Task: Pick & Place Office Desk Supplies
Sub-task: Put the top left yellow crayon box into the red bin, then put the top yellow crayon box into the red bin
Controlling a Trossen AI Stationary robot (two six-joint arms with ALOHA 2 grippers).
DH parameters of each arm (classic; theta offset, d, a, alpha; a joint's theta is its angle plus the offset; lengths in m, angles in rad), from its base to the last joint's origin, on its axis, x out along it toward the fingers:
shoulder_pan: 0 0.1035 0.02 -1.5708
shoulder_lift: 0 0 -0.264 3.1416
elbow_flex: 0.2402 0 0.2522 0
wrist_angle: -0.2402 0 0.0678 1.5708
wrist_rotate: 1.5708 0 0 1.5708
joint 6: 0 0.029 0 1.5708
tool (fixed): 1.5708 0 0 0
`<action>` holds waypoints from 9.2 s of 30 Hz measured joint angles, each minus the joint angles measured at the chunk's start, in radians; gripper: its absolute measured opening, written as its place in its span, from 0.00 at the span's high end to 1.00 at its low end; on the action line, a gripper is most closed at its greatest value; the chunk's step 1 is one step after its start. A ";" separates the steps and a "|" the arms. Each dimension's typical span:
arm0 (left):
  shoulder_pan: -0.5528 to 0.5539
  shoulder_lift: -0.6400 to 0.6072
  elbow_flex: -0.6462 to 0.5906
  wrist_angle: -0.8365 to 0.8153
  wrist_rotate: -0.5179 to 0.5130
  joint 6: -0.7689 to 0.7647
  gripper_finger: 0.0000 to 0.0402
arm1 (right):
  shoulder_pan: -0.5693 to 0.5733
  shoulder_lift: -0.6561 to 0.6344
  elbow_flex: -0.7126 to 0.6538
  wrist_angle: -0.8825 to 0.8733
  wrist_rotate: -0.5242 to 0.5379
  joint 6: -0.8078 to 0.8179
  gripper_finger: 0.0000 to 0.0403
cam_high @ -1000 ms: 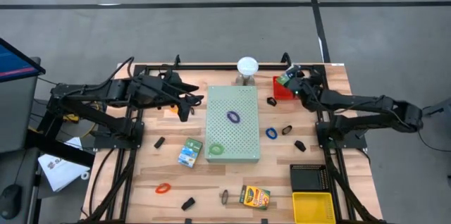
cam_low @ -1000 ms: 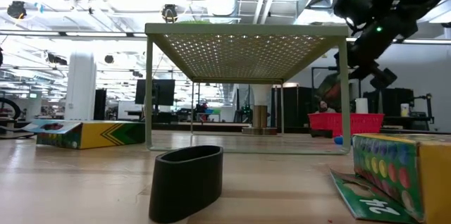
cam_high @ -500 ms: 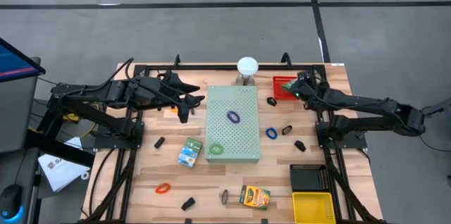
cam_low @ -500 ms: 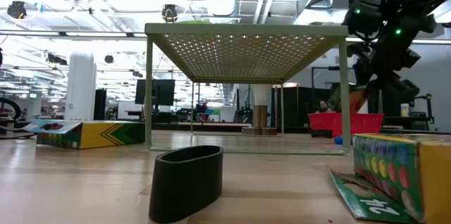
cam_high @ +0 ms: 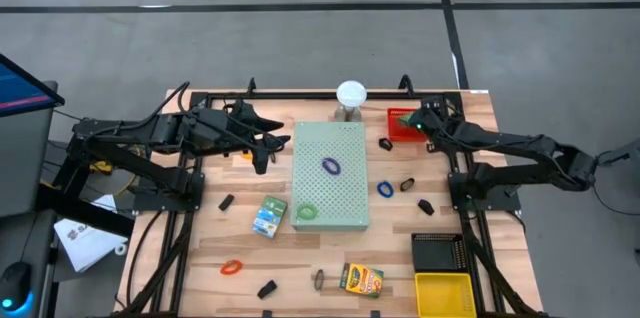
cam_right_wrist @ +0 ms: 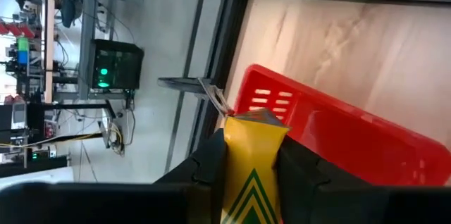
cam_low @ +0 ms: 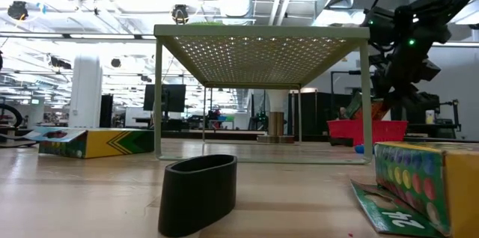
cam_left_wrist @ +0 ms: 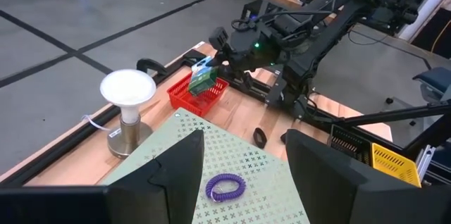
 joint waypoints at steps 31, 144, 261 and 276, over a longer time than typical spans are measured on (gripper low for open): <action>0.000 0.000 0.000 -0.001 0.000 0.000 0.51 | -0.026 0.000 0.000 0.243 0.026 -0.083 0.43; -0.163 0.029 0.001 -0.006 -0.026 0.166 0.51 | -0.169 0.595 0.808 -0.808 -0.487 -3.020 0.42; -0.149 0.028 0.000 0.036 -0.008 0.202 0.51 | -0.209 0.223 0.807 -0.641 -0.820 -2.330 0.61; -0.177 0.028 0.000 -0.249 0.109 0.092 0.51 | 0.203 0.058 0.807 -0.879 -0.864 -1.926 0.61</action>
